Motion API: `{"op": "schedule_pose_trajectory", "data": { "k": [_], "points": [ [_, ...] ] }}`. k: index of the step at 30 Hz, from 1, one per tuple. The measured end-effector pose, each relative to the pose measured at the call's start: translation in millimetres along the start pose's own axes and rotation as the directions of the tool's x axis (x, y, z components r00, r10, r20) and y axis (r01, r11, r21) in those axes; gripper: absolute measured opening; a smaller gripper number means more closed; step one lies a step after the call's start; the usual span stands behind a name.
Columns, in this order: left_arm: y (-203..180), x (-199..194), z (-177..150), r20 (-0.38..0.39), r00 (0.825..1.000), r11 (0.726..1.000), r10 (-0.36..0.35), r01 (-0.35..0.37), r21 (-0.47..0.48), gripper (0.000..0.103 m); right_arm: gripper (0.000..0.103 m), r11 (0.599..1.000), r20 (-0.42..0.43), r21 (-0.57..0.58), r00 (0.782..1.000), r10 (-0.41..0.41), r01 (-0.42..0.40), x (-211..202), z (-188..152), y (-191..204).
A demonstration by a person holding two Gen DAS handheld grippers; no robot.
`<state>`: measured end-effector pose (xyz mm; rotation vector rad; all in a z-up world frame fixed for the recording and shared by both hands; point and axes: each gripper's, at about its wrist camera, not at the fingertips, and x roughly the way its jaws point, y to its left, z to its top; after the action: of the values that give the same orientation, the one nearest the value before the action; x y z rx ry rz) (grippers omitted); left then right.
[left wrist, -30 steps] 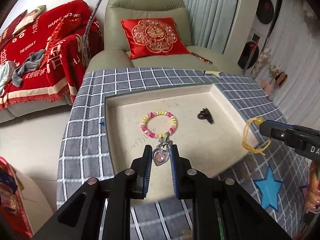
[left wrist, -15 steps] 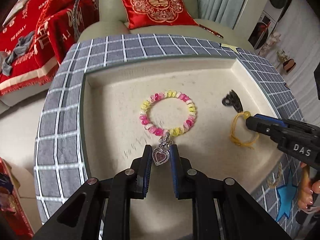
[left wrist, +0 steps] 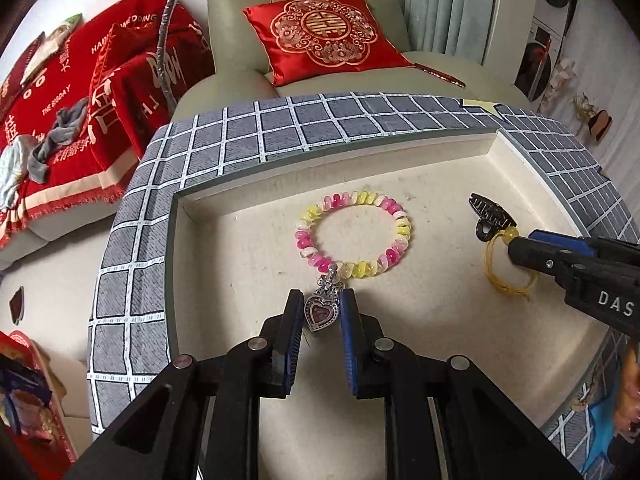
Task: Organize jewelry
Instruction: 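Place the pendant and yellow cord bracelet in the tray, opening both grippers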
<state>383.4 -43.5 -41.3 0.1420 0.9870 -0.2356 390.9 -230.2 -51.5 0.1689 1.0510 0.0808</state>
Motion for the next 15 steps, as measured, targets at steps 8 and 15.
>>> {"op": "schedule_pose_trajectory", "data": {
  "k": [8, 15],
  "points": [
    [5, -5, -4, 0.010, 1.000, 0.998, 0.002, -0.002, -0.058, 0.033, 0.058, 0.998, 0.033, 0.039, 0.998, 0.047, -0.048, -16, 1, 2],
    [6, -11, -4, 0.033, 0.999, 0.998, -0.014, 0.016, -0.068, 0.033, 0.061, 0.994, 0.080, 0.075, 0.994, 0.077, -0.083, -45, -3, -2]
  ]
}}
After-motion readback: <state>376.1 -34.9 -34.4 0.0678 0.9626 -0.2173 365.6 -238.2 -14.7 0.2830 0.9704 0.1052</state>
